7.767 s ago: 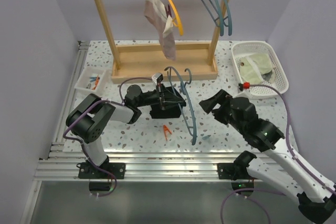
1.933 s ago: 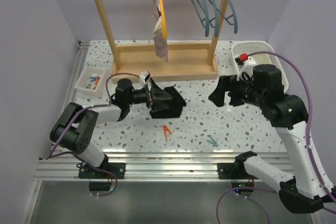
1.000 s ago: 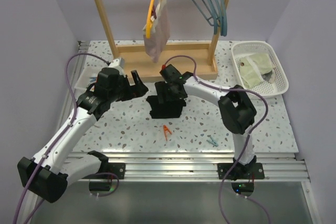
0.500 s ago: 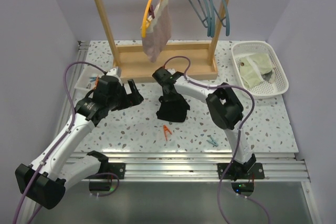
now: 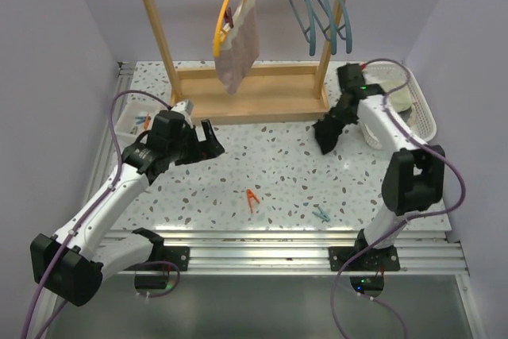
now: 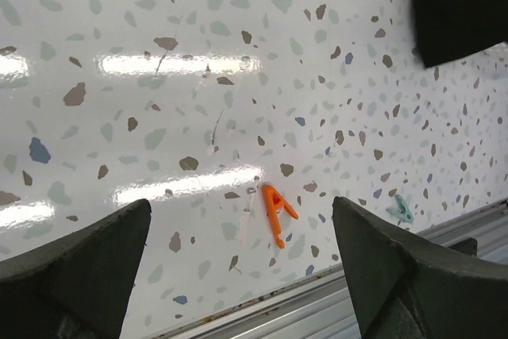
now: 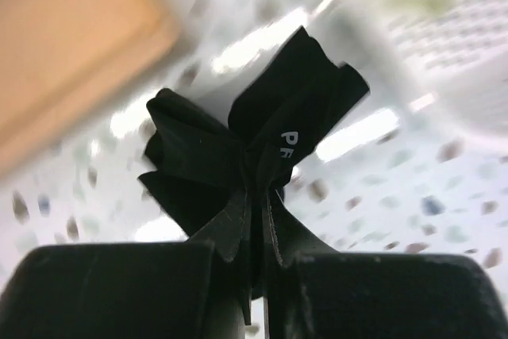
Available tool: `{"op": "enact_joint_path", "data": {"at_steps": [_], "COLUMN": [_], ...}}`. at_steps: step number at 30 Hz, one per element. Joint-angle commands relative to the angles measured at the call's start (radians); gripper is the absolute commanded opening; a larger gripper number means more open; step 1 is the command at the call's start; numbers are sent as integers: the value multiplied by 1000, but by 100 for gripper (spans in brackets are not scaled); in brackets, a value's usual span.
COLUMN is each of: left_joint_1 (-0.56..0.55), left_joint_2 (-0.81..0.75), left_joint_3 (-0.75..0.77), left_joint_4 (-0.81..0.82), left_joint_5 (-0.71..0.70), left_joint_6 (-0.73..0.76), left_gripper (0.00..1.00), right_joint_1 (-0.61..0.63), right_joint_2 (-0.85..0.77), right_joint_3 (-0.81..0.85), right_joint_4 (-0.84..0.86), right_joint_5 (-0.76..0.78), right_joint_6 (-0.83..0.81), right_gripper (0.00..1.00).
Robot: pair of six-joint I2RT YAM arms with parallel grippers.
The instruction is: Remove the underwear clipped to the hanger
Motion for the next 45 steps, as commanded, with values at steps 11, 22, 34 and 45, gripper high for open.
{"op": "enact_joint_path", "data": {"at_steps": [11,22,34,45], "left_joint_1": [5,3,-141,-139], "left_joint_2": [136,221,237,-164], "left_joint_3": [70,35,44,-19], "left_joint_4": [164,192,-12,-58], "left_joint_5": [188,282,52,-80], "left_joint_6": [80,176,139,-104], "left_gripper": [100,100,100,100], "right_joint_1": [-351,-402,-110,584], "right_joint_2": [167,272,-243,-259], "right_joint_3": [577,681,124,-154], "right_joint_4": [-55,-66,-224,-81], "right_joint_5": [163,50,-376,-296], "right_joint_6": [87,7,-297,-179], "right_gripper": [0,98,97,90]}}
